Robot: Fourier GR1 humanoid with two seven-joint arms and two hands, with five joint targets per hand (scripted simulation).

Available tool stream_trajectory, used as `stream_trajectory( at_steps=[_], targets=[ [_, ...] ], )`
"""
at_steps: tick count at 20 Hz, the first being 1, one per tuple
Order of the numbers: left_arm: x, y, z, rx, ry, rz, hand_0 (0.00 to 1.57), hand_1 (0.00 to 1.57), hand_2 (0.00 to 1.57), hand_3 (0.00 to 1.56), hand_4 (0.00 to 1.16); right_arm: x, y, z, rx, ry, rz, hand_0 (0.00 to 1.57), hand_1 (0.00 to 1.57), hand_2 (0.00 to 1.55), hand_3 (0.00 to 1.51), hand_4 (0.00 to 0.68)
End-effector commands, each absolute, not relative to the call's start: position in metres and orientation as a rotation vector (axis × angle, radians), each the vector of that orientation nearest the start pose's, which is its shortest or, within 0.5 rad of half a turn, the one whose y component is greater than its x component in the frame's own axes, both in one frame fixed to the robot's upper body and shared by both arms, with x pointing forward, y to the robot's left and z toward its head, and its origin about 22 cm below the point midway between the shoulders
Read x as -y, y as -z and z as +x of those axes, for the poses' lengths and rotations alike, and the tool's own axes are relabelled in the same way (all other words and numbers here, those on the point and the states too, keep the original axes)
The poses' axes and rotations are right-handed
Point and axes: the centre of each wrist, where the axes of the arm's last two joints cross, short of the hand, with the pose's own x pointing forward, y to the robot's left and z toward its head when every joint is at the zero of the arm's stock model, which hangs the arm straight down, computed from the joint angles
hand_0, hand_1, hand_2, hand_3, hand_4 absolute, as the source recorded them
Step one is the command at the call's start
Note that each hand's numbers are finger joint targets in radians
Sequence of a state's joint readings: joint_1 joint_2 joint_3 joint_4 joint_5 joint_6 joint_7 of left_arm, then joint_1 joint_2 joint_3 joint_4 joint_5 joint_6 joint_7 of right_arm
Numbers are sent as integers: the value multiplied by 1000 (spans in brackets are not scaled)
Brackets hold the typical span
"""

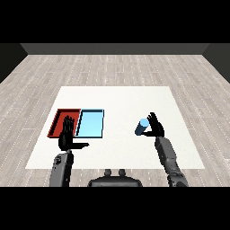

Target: Pick the blue can and put it in the blue box

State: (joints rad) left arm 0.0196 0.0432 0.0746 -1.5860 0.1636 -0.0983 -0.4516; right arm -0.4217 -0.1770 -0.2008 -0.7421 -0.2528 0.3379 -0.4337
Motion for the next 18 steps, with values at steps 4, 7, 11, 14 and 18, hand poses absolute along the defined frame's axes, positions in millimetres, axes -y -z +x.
stream_trajectory(
  at_steps=[4, 7, 11, 14, 18],
  targets=[
    [-250, -1, 248, 2013, -111, -89, 0, 0, 0, 0, 0, 282, 53, 325, 1609, 69, 308, 0, 0, 0, 0, 0],
    [-269, 3, 245, 2031, -115, -71, 0, 0, 0, 0, 0, 269, 56, 342, 1634, 102, 335, 0, 0, 0, 0, 0],
    [-270, -10, 241, 2034, -99, -70, 0, 0, 0, 0, 0, 258, 56, 341, 1603, 60, 319, 0, 0, 0, 0, 0],
    [-246, 0, 242, 2027, -100, -61, 0, 0, 0, 0, 0, 271, 65, 343, 1606, 75, 331, 0, 0, 0, 0, 0],
    [-262, -9, 257, 2047, -110, -90, 0, 0, 0, 0, 0, 264, 72, 344, 1607, 65, 349, 0, 0, 0, 0, 0]
  ],
)
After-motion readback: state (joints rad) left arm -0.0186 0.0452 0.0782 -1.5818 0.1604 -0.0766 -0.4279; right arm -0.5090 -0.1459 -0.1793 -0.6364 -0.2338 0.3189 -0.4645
